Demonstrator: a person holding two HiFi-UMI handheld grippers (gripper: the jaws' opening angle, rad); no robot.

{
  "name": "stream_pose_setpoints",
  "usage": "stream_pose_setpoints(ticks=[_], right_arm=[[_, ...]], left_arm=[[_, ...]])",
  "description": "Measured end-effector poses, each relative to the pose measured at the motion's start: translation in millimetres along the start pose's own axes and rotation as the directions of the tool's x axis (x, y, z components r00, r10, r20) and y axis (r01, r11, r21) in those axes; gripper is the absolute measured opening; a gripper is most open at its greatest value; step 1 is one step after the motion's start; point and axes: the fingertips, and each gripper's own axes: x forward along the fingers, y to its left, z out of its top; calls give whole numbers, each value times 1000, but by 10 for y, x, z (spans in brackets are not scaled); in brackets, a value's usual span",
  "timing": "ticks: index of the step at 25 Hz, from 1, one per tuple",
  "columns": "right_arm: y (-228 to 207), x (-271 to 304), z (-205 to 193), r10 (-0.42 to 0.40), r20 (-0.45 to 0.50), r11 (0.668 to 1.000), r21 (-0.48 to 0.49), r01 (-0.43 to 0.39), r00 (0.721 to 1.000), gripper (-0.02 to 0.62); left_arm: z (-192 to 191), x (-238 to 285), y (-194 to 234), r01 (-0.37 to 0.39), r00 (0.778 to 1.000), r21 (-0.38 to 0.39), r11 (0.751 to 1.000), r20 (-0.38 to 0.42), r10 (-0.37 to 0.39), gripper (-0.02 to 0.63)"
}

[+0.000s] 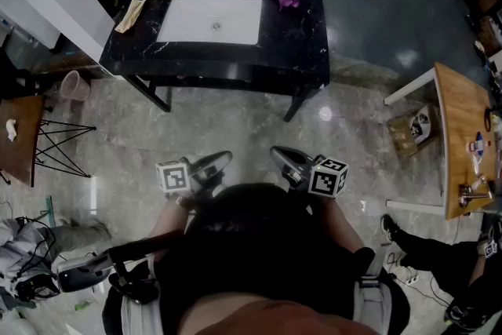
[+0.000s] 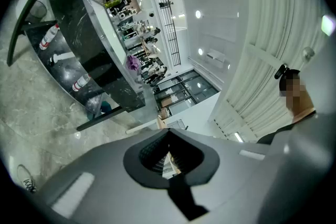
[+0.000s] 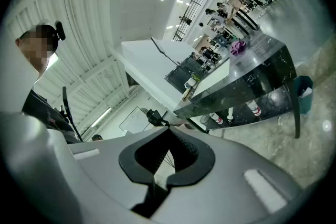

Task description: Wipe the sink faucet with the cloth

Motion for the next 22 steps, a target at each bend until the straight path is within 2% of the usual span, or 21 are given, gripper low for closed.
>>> stream_pose_setpoints(ticks=[7, 15, 18, 22], right_arm=[[-14, -68, 30, -5, -3, 1000, -2, 5, 1000, 9], [-27, -258, 186, -16, 22, 1000, 22, 16, 1000, 11], [-230, -418, 262, 9, 38, 999, 31, -10, 999, 12], [-451, -611, 431, 37, 57, 998, 49, -39, 998, 12]], left_arm=[[-53, 46, 93, -21, 1000, 6, 1000, -21, 21, 0], [-59, 258, -97, -29, 997, 6, 1000, -68, 29, 0], [-132, 488, -35, -62, 995, 16, 998, -80, 63, 0], [-177, 778, -12, -60, 996, 25, 998, -72, 61, 0]])
